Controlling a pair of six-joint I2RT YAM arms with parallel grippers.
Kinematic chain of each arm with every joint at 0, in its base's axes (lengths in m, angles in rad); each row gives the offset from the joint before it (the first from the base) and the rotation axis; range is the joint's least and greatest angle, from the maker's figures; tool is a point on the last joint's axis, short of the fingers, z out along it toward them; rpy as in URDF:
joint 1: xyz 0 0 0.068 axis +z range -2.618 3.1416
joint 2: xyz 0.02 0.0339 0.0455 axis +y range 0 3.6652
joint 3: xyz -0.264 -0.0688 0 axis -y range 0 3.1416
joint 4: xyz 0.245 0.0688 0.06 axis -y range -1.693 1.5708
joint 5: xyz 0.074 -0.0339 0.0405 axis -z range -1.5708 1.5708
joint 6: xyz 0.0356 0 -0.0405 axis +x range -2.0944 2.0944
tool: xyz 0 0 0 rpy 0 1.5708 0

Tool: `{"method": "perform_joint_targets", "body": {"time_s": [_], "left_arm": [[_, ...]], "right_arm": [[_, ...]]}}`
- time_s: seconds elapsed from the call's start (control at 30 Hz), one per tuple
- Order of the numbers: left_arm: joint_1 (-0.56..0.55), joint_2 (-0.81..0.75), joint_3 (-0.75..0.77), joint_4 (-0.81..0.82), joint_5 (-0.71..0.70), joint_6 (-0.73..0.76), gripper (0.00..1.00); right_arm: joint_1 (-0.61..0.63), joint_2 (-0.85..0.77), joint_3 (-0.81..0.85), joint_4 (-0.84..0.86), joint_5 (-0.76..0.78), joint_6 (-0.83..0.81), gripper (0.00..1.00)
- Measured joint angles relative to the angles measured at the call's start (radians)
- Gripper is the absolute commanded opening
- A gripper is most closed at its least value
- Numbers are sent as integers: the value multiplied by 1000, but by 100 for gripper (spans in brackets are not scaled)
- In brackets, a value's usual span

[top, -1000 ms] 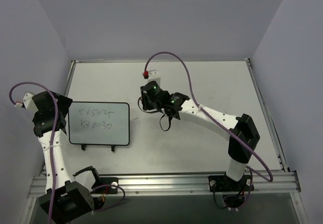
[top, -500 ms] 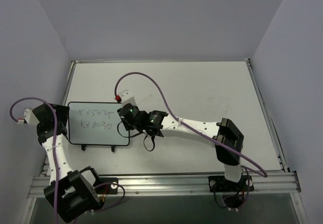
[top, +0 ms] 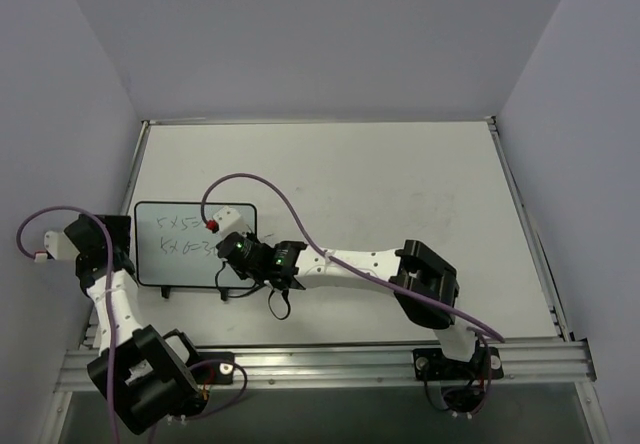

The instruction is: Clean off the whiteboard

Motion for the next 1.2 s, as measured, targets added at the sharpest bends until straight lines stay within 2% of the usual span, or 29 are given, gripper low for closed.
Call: {"method": "perform_joint_targets", "body": {"time_s": [0.27, 0.7, 1.2], "left_arm": [[15, 93, -14, 53, 39, -18, 94], [22, 120, -85, 161, 114, -38, 95], [24, -29, -156, 138, 203, -44, 96]], "right_arm": [[35, 50, 16, 3, 57, -18, 3], [37, 62, 31, 11, 134, -35, 3], [31, 62, 31, 12, 193, -37, 3]]}}
